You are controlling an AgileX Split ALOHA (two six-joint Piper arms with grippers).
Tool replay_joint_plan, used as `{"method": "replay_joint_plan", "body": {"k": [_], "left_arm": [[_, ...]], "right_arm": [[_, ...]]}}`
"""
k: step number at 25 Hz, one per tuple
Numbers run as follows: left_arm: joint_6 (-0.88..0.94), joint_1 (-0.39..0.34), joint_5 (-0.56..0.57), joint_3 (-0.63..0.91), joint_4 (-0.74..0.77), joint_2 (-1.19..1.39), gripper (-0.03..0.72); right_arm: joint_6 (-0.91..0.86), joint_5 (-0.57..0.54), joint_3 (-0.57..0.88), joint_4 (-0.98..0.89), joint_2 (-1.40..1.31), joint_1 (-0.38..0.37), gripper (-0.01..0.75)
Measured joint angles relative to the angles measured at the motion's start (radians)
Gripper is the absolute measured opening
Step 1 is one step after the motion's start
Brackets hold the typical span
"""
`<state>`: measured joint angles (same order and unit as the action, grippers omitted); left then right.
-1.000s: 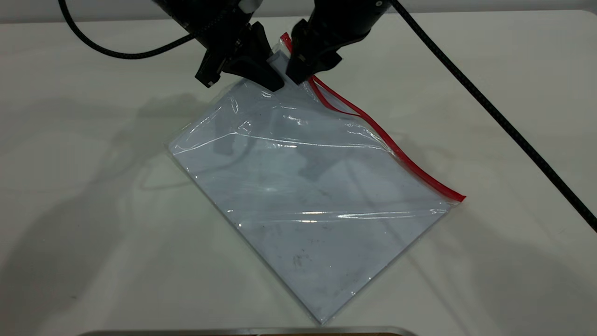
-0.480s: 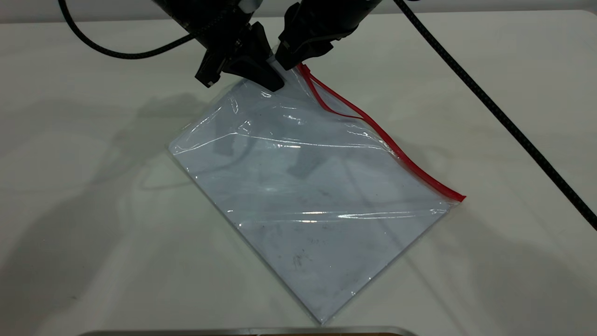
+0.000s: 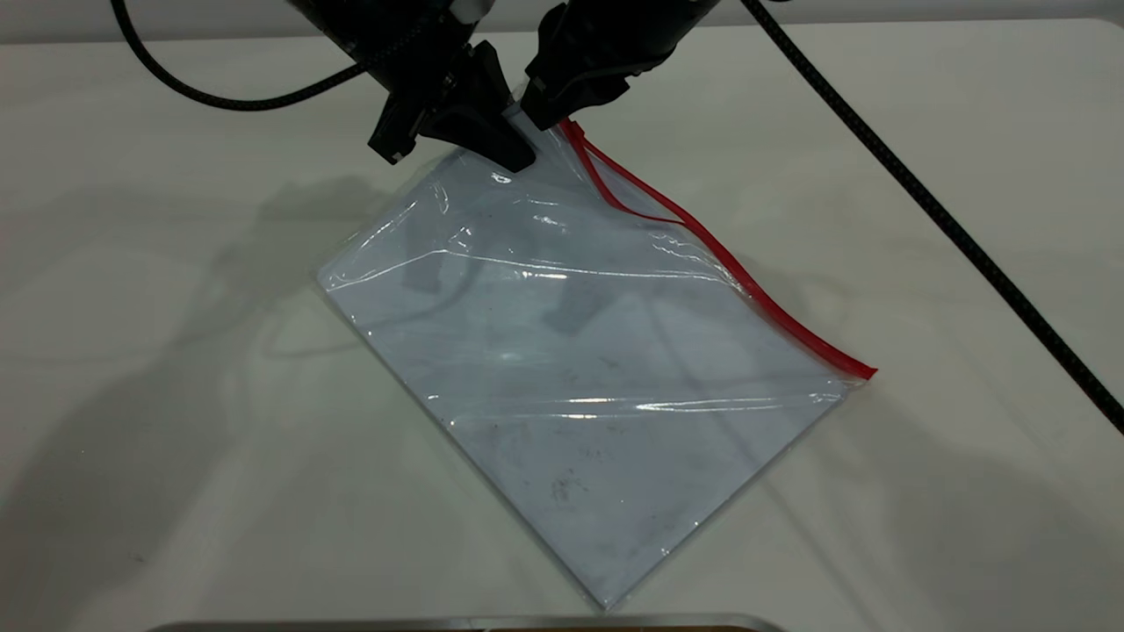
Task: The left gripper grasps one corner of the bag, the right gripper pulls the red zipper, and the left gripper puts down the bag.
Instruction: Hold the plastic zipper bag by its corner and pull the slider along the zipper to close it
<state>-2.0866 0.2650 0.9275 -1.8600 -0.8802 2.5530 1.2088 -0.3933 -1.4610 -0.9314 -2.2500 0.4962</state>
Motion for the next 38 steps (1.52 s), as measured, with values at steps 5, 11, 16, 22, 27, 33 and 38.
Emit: {"method": "replay_joint_plan", "body": {"k": [5, 11, 16, 22, 27, 33, 38], "left_arm": [[0.000, 0.001, -0.001, 0.000, 0.000, 0.000, 0.053], [0.001, 0.001, -0.002, 0.000, -0.003, 0.000, 0.053], [0.002, 0.001, -0.002, 0.000, -0.018, 0.000, 0.053], [0.018, 0.001, -0.004, 0.000, -0.041, 0.000, 0.053], [0.054, 0.001, 0.000, 0.000, -0.054, 0.000, 0.053], [0.088, 0.001, 0.006, -0.002, -0.070, 0.000, 0.053], [0.110, 0.004, 0.009, -0.014, -0.089, -0.006, 0.053]], "right_arm": [[-0.002, -0.015, 0.000, -0.001, -0.022, -0.025, 0.304], [-0.003, -0.017, 0.000, -0.004, -0.022, -0.041, 0.219], [-0.003, -0.034, 0.000, -0.004, -0.022, -0.041, 0.091], [-0.001, -0.043, 0.000, -0.003, -0.022, -0.043, 0.042], [-0.005, -0.065, 0.000, 0.015, -0.022, -0.054, 0.033], [-0.039, -0.132, -0.009, 0.028, -0.050, -0.113, 0.033], [-0.056, -0.203, -0.009, 0.030, -0.053, -0.172, 0.033]]}}
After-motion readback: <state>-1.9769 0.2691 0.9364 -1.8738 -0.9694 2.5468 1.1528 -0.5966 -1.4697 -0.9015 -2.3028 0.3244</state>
